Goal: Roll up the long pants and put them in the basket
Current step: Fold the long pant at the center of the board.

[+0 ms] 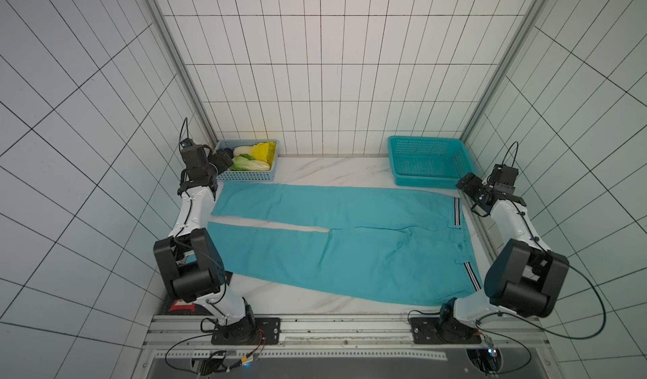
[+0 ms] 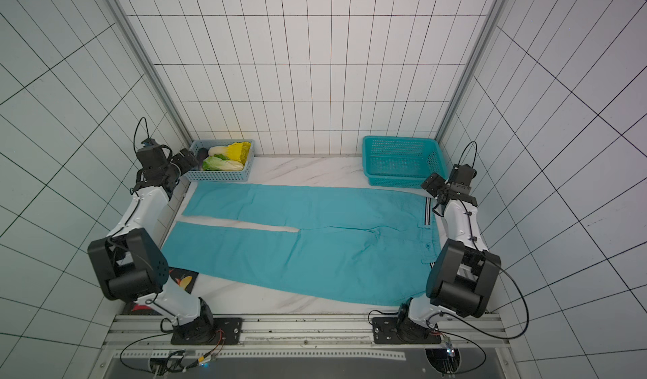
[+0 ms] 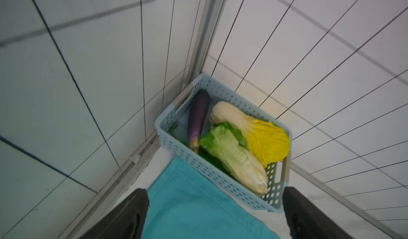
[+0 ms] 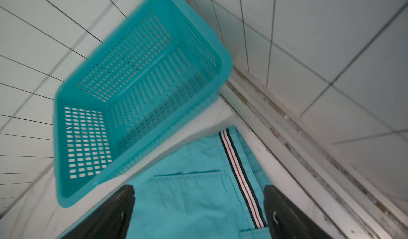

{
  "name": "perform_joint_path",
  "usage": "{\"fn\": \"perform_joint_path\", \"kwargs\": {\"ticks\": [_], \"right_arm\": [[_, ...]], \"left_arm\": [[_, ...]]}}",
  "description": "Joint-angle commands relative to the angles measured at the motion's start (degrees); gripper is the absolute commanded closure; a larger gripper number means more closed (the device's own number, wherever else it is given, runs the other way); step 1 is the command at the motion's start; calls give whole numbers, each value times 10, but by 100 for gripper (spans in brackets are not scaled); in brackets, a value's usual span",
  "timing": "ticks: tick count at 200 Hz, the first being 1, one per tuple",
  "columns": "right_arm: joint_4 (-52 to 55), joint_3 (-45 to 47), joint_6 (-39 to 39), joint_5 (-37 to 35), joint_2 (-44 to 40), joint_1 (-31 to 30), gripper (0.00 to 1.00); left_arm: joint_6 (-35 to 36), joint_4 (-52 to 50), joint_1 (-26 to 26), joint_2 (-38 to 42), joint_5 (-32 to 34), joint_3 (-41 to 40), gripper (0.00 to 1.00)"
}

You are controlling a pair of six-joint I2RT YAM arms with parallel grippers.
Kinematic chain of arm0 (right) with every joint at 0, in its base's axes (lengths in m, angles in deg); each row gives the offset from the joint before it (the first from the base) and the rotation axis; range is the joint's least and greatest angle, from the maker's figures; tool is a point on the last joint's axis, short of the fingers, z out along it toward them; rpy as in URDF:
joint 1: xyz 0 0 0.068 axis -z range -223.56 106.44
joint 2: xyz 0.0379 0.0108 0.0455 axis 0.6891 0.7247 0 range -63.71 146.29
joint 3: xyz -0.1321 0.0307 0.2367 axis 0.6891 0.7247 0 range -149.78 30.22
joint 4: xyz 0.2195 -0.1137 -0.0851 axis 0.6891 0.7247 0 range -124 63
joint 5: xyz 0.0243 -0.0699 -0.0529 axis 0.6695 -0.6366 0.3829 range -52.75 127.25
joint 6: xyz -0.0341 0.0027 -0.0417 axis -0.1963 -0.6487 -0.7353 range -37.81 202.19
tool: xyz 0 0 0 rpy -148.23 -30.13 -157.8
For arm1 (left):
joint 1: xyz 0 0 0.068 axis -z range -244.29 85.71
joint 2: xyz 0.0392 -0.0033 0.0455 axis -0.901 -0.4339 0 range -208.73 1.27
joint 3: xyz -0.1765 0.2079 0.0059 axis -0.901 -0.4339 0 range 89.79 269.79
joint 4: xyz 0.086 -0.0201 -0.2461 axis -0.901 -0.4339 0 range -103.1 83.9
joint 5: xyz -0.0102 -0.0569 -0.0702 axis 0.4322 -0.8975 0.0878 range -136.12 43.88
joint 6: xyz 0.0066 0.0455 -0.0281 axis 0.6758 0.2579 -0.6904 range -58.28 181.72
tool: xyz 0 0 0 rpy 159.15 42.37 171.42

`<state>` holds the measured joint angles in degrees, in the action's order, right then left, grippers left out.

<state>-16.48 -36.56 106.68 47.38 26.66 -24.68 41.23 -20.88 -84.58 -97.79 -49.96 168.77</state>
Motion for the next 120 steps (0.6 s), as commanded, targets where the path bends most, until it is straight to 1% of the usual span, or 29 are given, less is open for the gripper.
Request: {"fn": "perform_joint_path", "kwargs": {"ticks": [1, 15, 31, 46, 58, 73, 91, 110, 115, 120], "right_arm": [[61, -12, 24, 32, 2, 21, 6], [54, -9, 22, 27, 7, 27, 6], [43, -6, 16, 26, 21, 29, 6], [37, -4, 11, 26, 40, 29, 6], [24, 2, 7, 28, 52, 29, 7], [7, 9, 3, 32, 61, 29, 8], [-8, 11, -2, 46, 65, 29, 9], [-21, 21, -2, 51, 55, 29, 9], [-27, 26, -2, 50, 50, 29, 9], [-33, 31, -2, 49, 44, 30, 9]], "left_arm": [[1, -107, -19, -46, 11, 41, 2], [11, -122, -27, -75, 44, 63, 2], [25, -123, -35, -111, 67, 79, 2], [37, -136, -41, -153, 58, 106, 2], [45, -156, -41, -190, 59, 138, 2], [51, -191, -41, -234, 43, 185, 2], [51, -227, -38, -289, 23, 247, 3], [61, -268, -30, -338, 31, 300, 3], [64, -282, -28, -348, 31, 314, 5], [65, -296, -27, -356, 31, 326, 10]]}}
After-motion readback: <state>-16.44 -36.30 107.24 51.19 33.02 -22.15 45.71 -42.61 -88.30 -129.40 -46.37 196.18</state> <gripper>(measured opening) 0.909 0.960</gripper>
